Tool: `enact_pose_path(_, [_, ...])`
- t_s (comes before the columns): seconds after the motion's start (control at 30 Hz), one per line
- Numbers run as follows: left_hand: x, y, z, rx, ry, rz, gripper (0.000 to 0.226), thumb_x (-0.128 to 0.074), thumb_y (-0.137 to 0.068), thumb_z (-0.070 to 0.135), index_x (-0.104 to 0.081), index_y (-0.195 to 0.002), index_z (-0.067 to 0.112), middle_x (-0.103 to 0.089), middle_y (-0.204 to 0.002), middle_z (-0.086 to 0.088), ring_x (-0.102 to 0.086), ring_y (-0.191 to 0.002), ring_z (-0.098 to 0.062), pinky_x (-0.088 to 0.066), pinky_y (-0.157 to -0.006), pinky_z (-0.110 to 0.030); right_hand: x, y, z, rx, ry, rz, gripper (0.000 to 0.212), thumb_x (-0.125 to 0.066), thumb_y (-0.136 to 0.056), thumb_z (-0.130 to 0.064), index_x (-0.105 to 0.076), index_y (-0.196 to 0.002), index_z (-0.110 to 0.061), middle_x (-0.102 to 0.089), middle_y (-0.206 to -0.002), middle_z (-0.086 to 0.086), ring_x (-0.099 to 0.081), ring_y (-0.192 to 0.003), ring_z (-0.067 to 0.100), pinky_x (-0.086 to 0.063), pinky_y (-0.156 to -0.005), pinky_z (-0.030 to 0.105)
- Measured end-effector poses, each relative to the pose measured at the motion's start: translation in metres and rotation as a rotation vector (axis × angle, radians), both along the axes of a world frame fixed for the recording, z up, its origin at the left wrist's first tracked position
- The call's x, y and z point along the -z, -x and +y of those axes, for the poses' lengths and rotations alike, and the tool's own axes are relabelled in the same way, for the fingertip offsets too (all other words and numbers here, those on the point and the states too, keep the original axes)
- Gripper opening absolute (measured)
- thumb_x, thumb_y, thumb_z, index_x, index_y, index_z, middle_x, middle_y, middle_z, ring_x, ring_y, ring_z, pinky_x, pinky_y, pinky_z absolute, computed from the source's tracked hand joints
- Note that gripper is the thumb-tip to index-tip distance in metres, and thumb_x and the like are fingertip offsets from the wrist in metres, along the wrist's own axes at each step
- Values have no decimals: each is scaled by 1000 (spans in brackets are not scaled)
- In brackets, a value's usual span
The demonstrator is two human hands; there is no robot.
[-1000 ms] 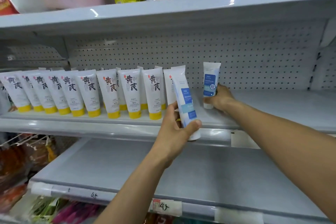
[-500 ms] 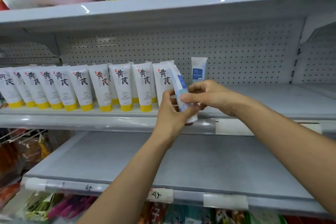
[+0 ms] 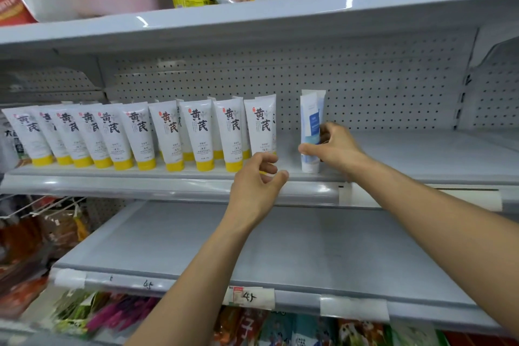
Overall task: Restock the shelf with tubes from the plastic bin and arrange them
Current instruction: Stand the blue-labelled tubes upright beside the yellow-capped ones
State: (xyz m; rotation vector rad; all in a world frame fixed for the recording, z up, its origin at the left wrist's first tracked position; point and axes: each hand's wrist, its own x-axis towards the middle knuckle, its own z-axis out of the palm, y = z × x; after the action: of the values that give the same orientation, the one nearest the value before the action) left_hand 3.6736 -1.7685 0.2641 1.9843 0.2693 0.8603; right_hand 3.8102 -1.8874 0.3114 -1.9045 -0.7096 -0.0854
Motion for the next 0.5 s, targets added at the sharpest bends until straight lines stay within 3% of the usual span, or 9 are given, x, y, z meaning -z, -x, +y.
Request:
enact_pose_path(0.3, [4, 5, 3, -7, 5, 23, 20, -66, -86, 26, -63, -106, 23, -65, -93, 6, -53, -65, 5, -44, -68, -18, 7, -2, 0, 3, -5, 24, 53, -76, -78, -19, -50, -123, -14, -61, -113, 2, -61, -98, 18, -51, -86, 33])
enact_pose_path(0.43, [0, 9, 2, -13, -23, 28, 20, -66, -87, 25, -63, -106, 22, -66, -96, 3, -56, -76, -1, -46, -72, -19, 7, 5, -5, 11, 31, 39, 57, -74, -79, -22, -44, -126, -15, -58, -114, 2, -58, -90, 12, -48, -82, 31])
enact_pose_path(0.5, [-2, 12, 2, -28, -69, 21, 20, -66, -87, 25, -63, -107, 22, -66, -95, 3, -59, -85, -6, -46, -78, -20, 9, 12, -12, 70, 48, -16, 61, -71, -82, -30, -40, -133, -17, -54, -117, -1, -55, -98, 14, -46, -85, 33])
